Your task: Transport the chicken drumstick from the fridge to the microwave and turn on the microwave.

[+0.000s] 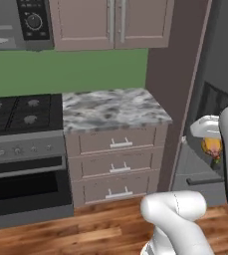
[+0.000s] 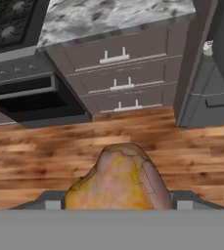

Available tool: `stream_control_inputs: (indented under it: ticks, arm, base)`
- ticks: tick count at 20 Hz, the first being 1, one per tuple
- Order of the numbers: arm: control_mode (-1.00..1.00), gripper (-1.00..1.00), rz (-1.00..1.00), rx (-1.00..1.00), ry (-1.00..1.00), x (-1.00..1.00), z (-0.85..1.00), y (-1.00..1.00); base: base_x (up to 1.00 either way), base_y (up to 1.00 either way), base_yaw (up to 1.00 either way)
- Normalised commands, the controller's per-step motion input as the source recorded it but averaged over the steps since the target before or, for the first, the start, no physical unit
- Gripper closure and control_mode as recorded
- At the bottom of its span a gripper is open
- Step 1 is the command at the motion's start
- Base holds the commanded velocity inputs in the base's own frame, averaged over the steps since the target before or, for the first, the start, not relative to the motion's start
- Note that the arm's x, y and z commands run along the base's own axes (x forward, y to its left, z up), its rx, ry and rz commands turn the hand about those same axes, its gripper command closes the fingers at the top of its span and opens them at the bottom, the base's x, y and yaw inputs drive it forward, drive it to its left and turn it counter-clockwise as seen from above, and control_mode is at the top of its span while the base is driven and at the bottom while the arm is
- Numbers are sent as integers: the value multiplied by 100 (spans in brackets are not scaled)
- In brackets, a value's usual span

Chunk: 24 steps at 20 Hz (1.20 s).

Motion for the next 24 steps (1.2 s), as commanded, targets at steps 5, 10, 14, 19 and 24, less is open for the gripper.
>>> stream_control_inputs:
  ticks: [5,10,14,19,24]
  arm:
    - [100,100,0,0,0,0,0,0]
    - [100,100,0,0,0,0,0,0]
    - [100,100,0,0,0,0,0,0]
    - [100,100,0,0,0,0,0,0]
    - [100,100,0,0,0,0,0,0]
  base:
    - [48,73,-2]
    - [50,73,0]
    - [42,82,0]
    - [53,70,0]
    - [54,60,0]
